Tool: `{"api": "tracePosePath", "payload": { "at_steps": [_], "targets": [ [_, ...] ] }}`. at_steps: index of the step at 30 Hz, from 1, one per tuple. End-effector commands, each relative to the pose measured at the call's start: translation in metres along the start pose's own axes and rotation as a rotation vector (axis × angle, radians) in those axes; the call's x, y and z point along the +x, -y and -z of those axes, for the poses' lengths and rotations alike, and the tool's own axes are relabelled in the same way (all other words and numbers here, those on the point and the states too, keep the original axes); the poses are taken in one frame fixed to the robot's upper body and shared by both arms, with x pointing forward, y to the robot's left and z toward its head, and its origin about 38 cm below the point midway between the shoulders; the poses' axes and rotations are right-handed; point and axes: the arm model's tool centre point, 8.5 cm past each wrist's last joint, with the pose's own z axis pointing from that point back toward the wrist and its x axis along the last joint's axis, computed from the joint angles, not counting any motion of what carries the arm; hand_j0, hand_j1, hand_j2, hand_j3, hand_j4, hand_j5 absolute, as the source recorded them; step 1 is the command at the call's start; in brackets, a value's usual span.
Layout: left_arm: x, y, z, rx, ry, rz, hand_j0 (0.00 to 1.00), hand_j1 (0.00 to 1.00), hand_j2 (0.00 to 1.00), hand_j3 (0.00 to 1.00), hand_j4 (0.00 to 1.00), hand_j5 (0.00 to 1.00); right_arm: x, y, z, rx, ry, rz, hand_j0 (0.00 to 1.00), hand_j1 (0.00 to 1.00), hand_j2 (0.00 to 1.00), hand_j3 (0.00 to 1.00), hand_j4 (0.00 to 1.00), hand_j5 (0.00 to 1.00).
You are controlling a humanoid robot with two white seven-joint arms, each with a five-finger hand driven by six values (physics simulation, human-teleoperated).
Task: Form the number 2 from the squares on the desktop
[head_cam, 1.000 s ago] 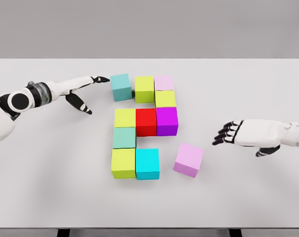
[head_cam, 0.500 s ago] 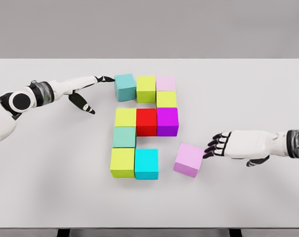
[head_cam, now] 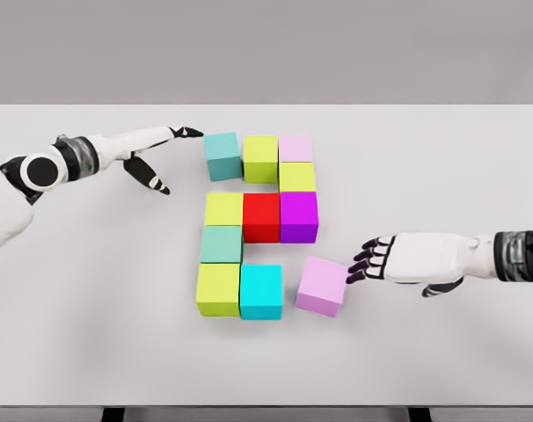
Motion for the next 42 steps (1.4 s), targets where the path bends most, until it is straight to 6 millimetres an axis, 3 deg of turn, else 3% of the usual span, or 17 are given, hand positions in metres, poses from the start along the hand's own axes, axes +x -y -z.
{"api": "tracePosePath", "payload": {
  "at_steps": [1,7,15,25,42],
  "targets": [
    [-0.002,0.003,0.004,-0.001,-0.008,-0.015,1.0,1.0,1.0,1.0,1.0,1.0,0.002,0.0,0.003,-0.003,0.01,0.007,1.0,1.0,1.0,1.0,1.0,1.0],
    [0.002,0.003,0.008,-0.001,0.003,-0.017,1.0,1.0,1.0,1.0,1.0,1.0,0.003,0.003,0.008,-0.017,0.02,0.003,1.0,1.0,1.0,1.0,1.0,1.0],
    [-0.012,0.0,0.003,0.016,-0.05,-0.048,1.0,1.0,1.0,1.0,1.0,1.0,0.006,0.008,0.015,-0.027,0.036,-0.005,1.0,1.0,1.0,1.0,1.0,1.0],
    [0.001,0.009,0.013,-0.012,-0.018,-0.005,1.0,1.0,1.0,1.0,1.0,1.0,0.007,0.012,0.019,-0.029,0.048,-0.014,1.0,1.0,1.0,1.0,1.0,1.0],
    [0.005,0.009,0.016,-0.015,-0.008,0.0,1.0,1.0,1.0,1.0,1.0,1.0,0.0,0.016,0.015,-0.015,0.01,-0.053,1.0,1.0,1.0,1.0,1.0,1.0]
  ]
}}
